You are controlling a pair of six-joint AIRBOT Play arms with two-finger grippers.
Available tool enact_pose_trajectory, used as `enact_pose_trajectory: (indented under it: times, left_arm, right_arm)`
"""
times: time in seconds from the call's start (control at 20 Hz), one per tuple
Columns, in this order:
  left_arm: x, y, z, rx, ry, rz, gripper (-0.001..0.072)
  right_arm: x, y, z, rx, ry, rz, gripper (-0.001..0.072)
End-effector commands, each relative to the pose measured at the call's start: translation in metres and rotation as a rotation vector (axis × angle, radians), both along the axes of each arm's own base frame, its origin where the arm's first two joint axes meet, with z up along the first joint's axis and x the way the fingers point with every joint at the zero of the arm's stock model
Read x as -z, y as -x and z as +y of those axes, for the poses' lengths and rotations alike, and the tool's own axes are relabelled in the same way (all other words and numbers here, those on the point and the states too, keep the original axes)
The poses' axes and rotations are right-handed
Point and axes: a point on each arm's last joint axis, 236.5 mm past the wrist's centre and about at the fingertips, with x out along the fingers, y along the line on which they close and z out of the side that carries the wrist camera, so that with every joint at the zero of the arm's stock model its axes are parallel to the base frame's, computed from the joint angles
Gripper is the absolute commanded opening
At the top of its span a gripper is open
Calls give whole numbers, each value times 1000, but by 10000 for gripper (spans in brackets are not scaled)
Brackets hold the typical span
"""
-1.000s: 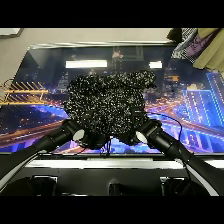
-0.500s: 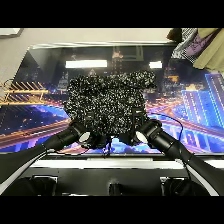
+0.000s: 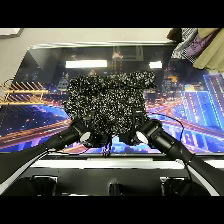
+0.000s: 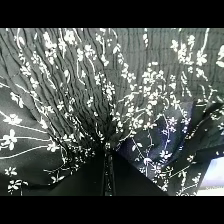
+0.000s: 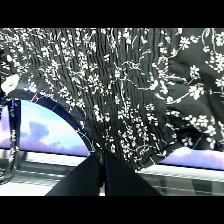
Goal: Fold the clothes and pants, and hang the long-sleeved shirts on hangers.
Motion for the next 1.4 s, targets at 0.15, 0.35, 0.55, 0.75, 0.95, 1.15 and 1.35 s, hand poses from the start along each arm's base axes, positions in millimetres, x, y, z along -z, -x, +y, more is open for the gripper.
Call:
enact_pose_trajectory:
  times: [0.15,0.35,0.55,0.75,0.95,1.15,1.35]
  left_arm:
    - [-93,-30,18,65,-57,-146,18]
    - [-158,-3,37,111,-54,-182,16]
    - [-183,78,41,174,-62,-135,16]
    - [-196,142,26,267,-37,-112,16]
    - [-205,115,26,221,-23,-164,16]
    - [-203,22,35,86,52,-248,16]
    - [-171,-61,31,7,212,-214,17]
  right_arm:
    - [-58,-14,-5,2,-12,-101,16]
    - [-99,13,-9,0,-26,-104,14]
    - [-120,88,-8,-10,4,-79,14]
    - [-139,128,-21,21,36,-61,14]
    - [-175,69,-63,151,118,-244,14]
    - [-174,-6,-79,280,75,-313,15]
    - [-139,-66,-37,248,-90,-256,15]
